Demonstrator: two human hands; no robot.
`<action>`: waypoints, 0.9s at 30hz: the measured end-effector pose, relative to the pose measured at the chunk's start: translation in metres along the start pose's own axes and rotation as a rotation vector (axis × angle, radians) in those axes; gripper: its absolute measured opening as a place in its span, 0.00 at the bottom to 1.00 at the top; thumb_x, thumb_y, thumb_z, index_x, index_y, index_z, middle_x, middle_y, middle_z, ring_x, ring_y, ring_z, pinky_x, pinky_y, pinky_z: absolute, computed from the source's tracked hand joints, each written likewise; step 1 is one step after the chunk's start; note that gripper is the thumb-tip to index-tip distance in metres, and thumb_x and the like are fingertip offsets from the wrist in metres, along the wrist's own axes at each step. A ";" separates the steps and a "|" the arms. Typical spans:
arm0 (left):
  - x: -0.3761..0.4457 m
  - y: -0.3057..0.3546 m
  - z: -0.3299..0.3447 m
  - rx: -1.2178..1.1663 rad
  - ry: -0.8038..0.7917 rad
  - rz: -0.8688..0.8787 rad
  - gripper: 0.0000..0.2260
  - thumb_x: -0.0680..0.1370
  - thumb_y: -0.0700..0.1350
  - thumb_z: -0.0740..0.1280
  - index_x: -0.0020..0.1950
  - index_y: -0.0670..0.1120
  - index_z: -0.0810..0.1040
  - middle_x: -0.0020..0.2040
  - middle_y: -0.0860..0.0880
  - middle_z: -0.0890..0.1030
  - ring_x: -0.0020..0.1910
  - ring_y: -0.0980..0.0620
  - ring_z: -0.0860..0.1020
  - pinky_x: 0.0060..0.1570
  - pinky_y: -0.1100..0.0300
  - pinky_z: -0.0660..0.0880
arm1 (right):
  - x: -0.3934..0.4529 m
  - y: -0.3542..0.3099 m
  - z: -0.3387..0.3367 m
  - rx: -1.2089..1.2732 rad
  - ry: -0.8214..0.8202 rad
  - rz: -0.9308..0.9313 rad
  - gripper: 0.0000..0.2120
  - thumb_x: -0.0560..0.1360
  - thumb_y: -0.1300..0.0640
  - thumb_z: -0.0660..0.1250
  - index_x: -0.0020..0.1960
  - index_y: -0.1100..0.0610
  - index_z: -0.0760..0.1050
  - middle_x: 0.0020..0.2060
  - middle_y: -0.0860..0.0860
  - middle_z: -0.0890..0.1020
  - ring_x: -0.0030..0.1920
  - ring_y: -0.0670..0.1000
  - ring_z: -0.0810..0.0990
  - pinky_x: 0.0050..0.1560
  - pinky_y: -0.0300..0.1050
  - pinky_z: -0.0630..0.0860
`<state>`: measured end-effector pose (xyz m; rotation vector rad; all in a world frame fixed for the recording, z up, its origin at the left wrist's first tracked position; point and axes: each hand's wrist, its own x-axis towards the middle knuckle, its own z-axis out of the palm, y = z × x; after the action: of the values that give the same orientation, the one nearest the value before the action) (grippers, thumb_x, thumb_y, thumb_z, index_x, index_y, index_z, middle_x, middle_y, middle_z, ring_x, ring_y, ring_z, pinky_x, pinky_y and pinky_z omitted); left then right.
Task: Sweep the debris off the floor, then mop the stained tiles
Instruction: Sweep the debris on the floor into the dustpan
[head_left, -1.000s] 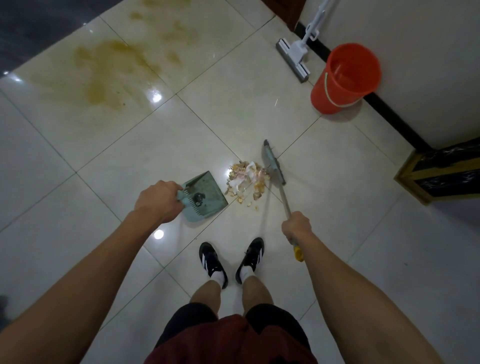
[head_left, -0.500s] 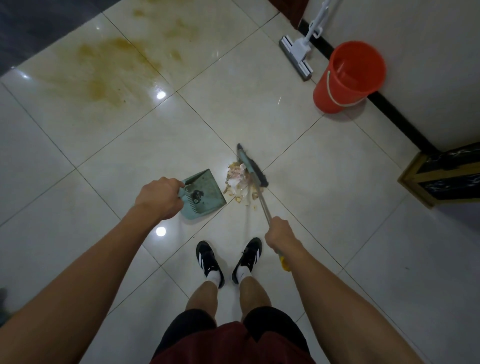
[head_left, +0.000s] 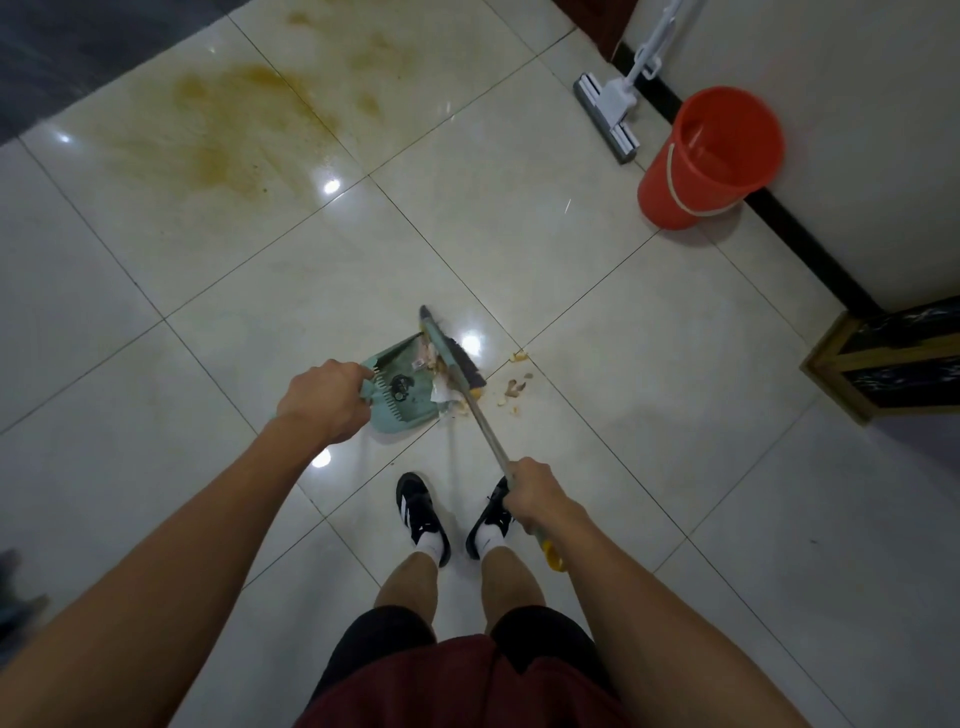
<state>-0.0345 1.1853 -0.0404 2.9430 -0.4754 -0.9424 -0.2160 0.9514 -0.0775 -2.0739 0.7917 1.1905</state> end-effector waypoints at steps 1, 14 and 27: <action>-0.003 -0.002 0.002 -0.011 0.000 -0.004 0.18 0.72 0.44 0.64 0.61 0.55 0.80 0.41 0.51 0.78 0.38 0.48 0.76 0.31 0.60 0.68 | -0.003 -0.002 0.002 0.006 -0.015 -0.009 0.14 0.76 0.68 0.63 0.61 0.65 0.75 0.54 0.63 0.80 0.43 0.58 0.78 0.47 0.51 0.82; -0.034 -0.029 0.008 -0.150 0.029 -0.072 0.16 0.74 0.46 0.67 0.61 0.53 0.80 0.45 0.48 0.80 0.41 0.46 0.77 0.38 0.57 0.72 | -0.039 -0.004 0.011 0.071 -0.002 -0.042 0.24 0.74 0.68 0.65 0.70 0.59 0.75 0.47 0.56 0.77 0.32 0.51 0.75 0.19 0.37 0.72; -0.079 -0.042 0.029 -0.195 0.044 -0.198 0.14 0.71 0.45 0.66 0.55 0.56 0.82 0.42 0.50 0.80 0.38 0.48 0.79 0.41 0.54 0.81 | -0.034 -0.013 -0.016 -0.046 0.148 -0.080 0.22 0.74 0.67 0.66 0.68 0.60 0.75 0.53 0.60 0.80 0.46 0.60 0.82 0.44 0.58 0.84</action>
<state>-0.1005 1.2504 -0.0243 2.8627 -0.0844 -0.8815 -0.2121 0.9538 -0.0384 -2.2304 0.7473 1.0310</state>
